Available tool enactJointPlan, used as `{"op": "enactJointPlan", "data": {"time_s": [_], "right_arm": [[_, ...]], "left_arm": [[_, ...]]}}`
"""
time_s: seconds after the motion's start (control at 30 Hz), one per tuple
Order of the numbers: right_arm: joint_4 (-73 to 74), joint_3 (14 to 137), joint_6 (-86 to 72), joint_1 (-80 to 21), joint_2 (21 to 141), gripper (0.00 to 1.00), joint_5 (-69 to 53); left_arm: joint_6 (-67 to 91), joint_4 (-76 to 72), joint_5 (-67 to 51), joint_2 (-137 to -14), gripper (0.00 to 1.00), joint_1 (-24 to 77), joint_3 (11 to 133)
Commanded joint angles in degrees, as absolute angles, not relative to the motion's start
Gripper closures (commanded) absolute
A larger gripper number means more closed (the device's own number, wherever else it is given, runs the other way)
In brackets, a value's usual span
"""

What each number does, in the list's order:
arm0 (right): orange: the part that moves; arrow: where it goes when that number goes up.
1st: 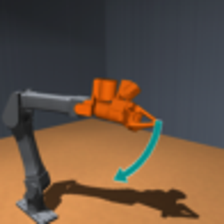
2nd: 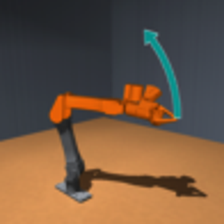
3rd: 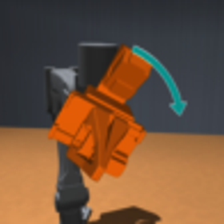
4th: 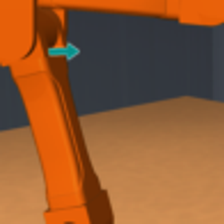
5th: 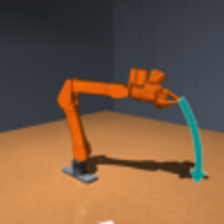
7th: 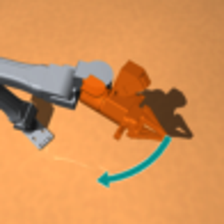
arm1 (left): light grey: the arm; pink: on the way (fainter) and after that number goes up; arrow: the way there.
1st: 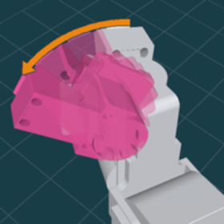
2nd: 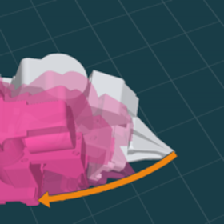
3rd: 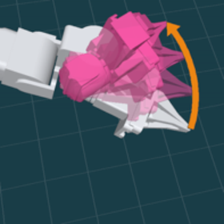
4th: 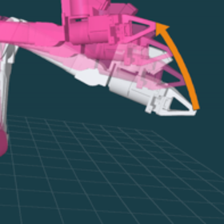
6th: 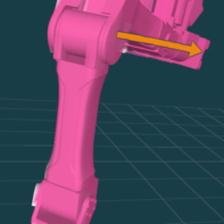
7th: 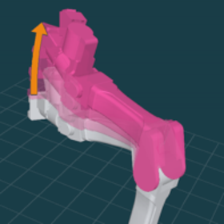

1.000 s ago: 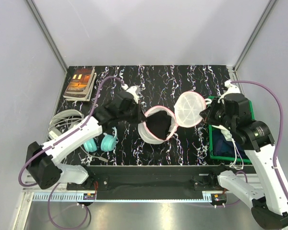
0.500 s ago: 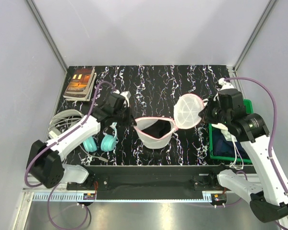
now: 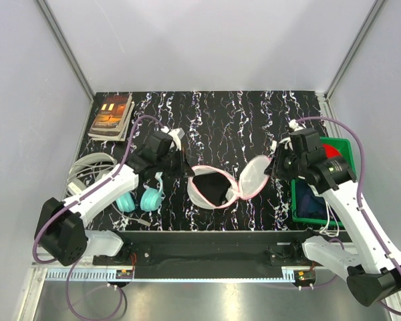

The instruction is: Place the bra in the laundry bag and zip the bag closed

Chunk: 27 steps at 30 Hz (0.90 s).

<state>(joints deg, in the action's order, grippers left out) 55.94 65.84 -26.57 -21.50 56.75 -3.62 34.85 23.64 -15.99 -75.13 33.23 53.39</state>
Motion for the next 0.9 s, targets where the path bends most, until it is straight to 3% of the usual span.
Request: {"op": "enactJointPlan", "data": {"time_s": [0.0,0.03,0.17,0.3,0.43,0.57,0.6,0.67,0.87], "right_arm": [[58.5,69.3,-26.4,-21.7,55.3,0.64,-3.7],[61.1,70.9,-26.0,-21.8,55.5,0.52,-2.9],[67.1,77.4,-24.7,-21.8,57.1,0.34,-0.5],[66.2,79.6,-24.2,-22.9,60.4,0.33,-10.3],[50.9,72.1,-31.9,-33.3,64.1,0.33,-15.3],[38.2,67.3,-36.9,-40.3,69.9,0.38,-10.8],[32.7,64.5,-38.0,-40.9,70.2,0.53,-9.9],[26.5,60.9,-42.1,-41.1,71.1,0.64,-10.3],[13.8,52.2,-47.4,-44.6,75.7,0.66,-9.1]], "left_arm": [[33.0,19.7,-18.4,-72.6,1.0,33.0,54.0],[33.0,19.6,-19.5,-73.4,1.0,33.0,54.0],[33.7,18.6,-20.7,-73.8,1.0,33.0,53.1],[33.5,18.3,-20.9,-73.2,1.0,33.0,52.9],[33.6,18.3,-21.4,-73.2,1.0,33.0,53.0],[33.9,18.3,-21.4,-72.8,1.0,33.0,52.7],[34.0,18.3,-21.4,-72.8,1.0,33.0,52.5],[34.0,18.2,-21.4,-72.6,1.0,33.0,52.1],[33.9,18.3,-22.0,-72.3,1.0,33.0,51.7]]}}
